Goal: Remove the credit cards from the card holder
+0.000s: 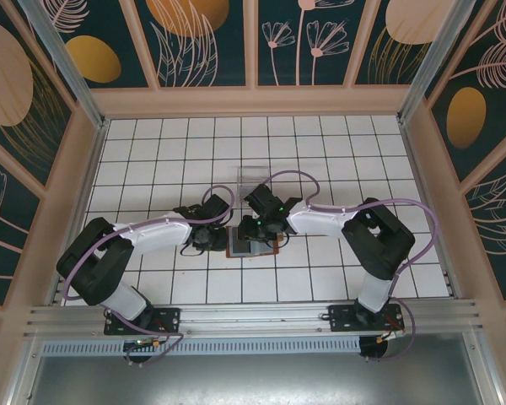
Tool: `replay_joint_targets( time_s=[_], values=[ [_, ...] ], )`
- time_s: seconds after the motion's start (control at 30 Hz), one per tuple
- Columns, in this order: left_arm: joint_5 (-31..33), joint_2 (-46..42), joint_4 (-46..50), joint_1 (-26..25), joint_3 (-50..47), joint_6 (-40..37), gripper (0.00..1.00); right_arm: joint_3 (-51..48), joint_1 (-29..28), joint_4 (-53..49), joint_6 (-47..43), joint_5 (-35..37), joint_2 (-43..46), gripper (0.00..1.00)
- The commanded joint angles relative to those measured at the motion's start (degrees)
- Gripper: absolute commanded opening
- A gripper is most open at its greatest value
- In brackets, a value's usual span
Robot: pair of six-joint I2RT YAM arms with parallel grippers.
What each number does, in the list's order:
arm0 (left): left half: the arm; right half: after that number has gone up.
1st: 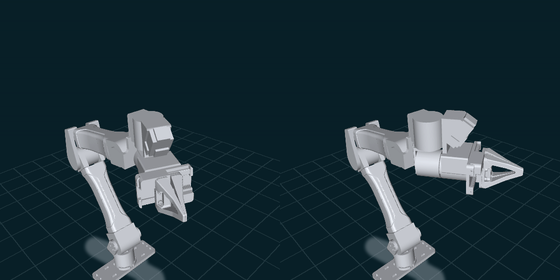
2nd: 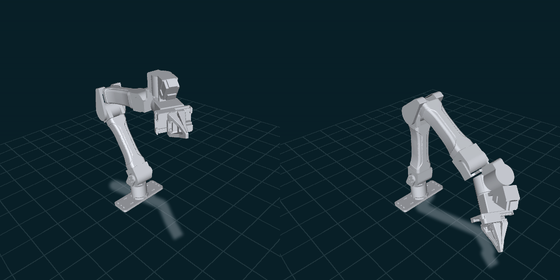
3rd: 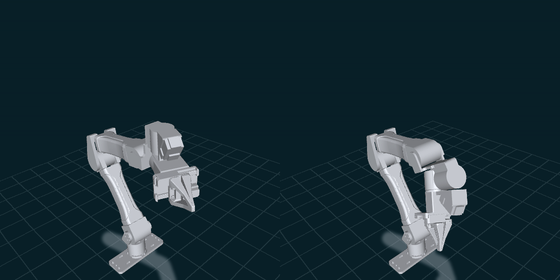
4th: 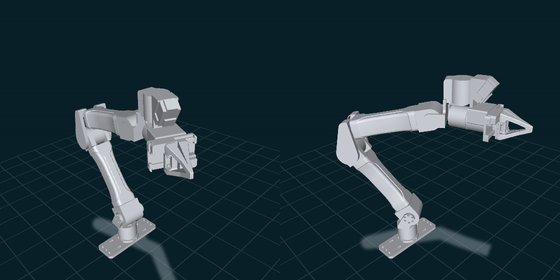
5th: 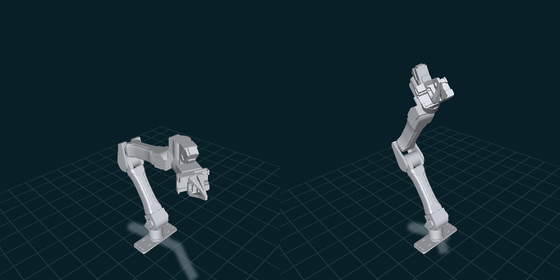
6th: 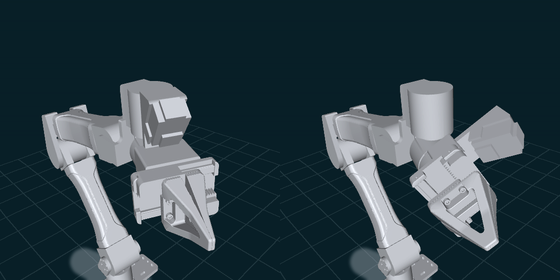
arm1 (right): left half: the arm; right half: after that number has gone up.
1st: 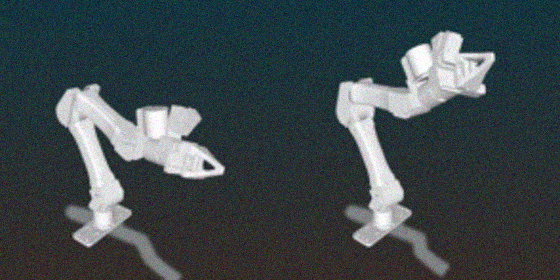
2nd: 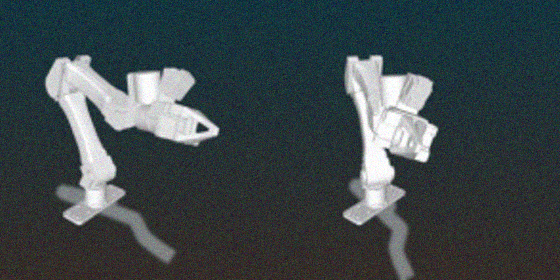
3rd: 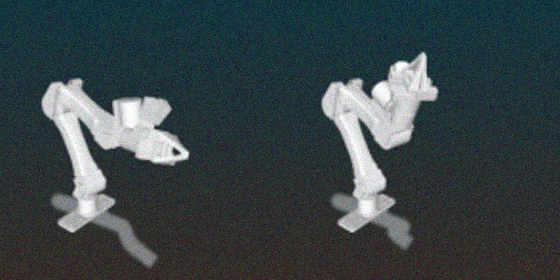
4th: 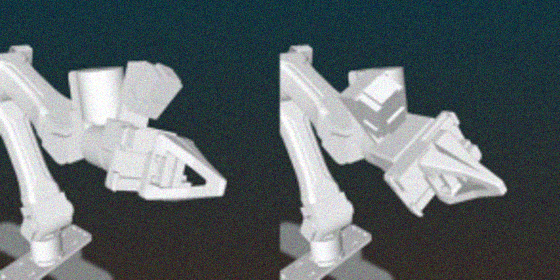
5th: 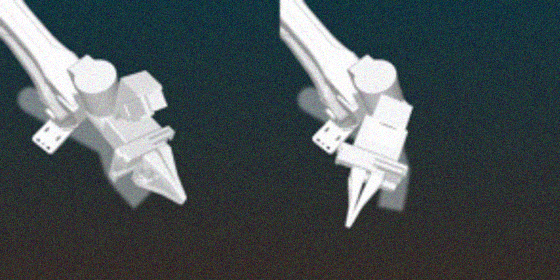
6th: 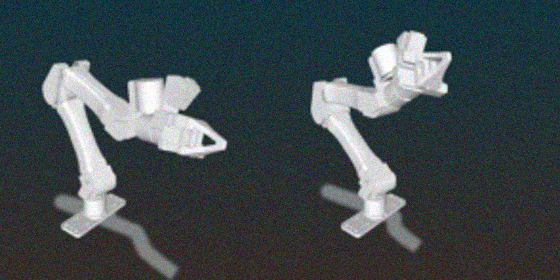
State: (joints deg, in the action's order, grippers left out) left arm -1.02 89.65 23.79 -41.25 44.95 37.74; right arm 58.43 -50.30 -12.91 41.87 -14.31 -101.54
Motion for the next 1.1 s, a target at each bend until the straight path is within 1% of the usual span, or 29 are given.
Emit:
replay_joint_targets(
  time_s=[0.0, 0.2, 0.53, 0.73, 0.83, 1.07],
  values=[
    [-2.0, 0.4, -0.4, -0.2, 0.4, -0.2, 0.28, 0.3, 0.1, -2.2, -1.5, 2.3, -1.0, 0.31],
    [-2.2, 0.8, -0.6, -0.2, 0.6, -0.2, 0.28, 1.1, -0.2, -3.7, -2.1, 3.5, -1.7, 0.3],
    [-2.3, 0.7, -0.8, -0.2, 0.2, -0.1, 0.28, 1.6, -1.0, -1.2, -2.0, 0.7, -1.8, 0.3],
    [-2.3, 0.6, -0.9, -0.2, 0.1, -0.1, 0.29, 1.9, -1.2, -1.3, -1.9, 0.5, -2.0, 0.3],
    [-2.4, 0.6, -0.9, -0.2, 0.1, -0.1, 0.29, 2.1, -1.2, -1.2, -2.0, 0.4, -2.3, 0.27],
    [-2.5, 0.6, -0.9, -0.1, 0.1, -0.1, 0.28, 2.2, -1.3, -0.8, -1.8, 0.0, -3.0, 0.27]
  ],
)
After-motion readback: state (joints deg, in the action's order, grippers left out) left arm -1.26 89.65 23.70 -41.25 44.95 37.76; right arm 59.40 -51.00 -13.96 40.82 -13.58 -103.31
